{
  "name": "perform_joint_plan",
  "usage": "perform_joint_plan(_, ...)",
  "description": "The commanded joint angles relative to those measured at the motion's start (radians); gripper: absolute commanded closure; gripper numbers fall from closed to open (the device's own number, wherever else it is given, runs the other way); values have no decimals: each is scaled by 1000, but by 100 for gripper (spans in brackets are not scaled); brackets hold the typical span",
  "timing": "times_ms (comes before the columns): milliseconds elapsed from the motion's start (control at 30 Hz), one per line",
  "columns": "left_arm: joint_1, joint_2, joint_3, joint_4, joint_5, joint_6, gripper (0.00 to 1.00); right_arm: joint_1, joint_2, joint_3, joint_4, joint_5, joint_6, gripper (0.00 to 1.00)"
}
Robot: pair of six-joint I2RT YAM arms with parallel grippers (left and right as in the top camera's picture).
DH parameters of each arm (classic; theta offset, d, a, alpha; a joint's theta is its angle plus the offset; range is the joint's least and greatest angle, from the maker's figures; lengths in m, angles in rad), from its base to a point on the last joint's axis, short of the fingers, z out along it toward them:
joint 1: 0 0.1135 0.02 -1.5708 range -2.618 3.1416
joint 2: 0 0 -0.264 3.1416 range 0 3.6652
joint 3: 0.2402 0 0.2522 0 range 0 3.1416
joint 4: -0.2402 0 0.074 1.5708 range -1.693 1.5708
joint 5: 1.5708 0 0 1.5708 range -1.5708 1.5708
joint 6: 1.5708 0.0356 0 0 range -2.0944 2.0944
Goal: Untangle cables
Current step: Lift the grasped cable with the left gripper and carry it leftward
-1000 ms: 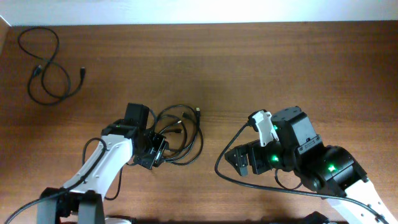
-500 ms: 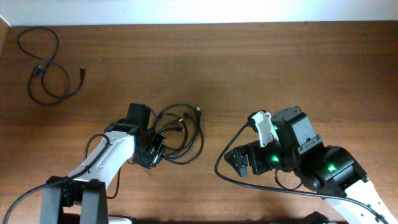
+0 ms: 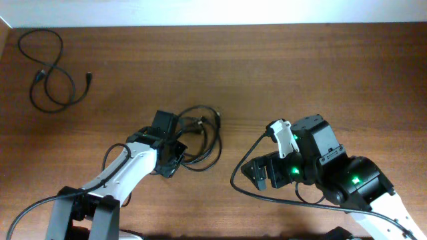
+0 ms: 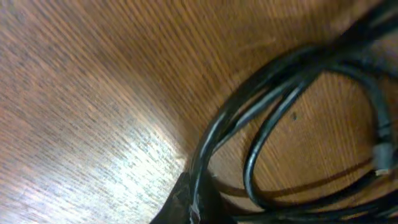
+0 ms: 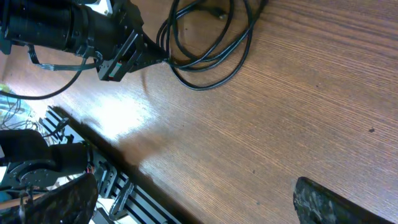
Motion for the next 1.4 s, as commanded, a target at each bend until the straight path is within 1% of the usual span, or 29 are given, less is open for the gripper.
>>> perform_joint_plan(0,1,10,1,13,-31,6,100,-1,-1,9,0,-6,-8,0)
perform_joint_plan(67,11,-5,19,12,-19,59,100,-1,-1,9,-5,-6,-8,0)
perform_joint_plan(100,19,-29,39,10,5,128,100,-1,-1,9,-10,-6,-8,0)
perform_joint_plan(167,23,-98,82,9,50,225,100,-1,-1,9,-11,-6,-8,0)
perform_joint_plan(233,23,-187,122,9,103,296,100,-1,-1,9,-10,-6,-8,0)
perform_joint_plan(300,23,-286,147,9,144,303,100,-1,-1,9,-10,-6,-8,0)
perform_joint_plan(467,23,-551,159,14,145,303,100,-1,-1,9,-10,-6,-6,0)
perform_joint_plan(633,23,-743,159,14,135,302,100,-1,1,9,-7,-7,95,1)
perform_joint_plan(667,23,-777,159,14,150,302,100,-1,3,9,-6,-12,95,1)
perform_joint_plan(733,23,-811,159,26,181,303,100,-1,9,9,-6,-21,95,1)
perform_joint_plan(833,23,-855,159,94,240,303,100,-1,29,9,-6,-36,95,1)
perform_joint_plan(900,23,-877,159,137,244,303,100,-1,50,9,-6,-36,95,1)
perform_joint_plan(967,23,-883,159,163,244,340,100,-1,73,9,-6,-49,95,1)
perform_joint_plan(1133,23,-883,159,187,247,390,100,-1,132,9,-6,-62,95,1)
perform_joint_plan(1200,23,-883,160,219,248,438,100,-1,148,9,-6,-61,94,1)
perform_joint_plan(1233,23,-883,161,248,247,480,100,-1,152,9,-6,-61,94,5)
perform_joint_plan(1300,23,-883,167,308,233,592,100,-1,151,9,-3,-53,94,5)
perform_joint_plan(1367,23,-883,189,330,217,724,100,-1,151,9,0,-50,94,5)
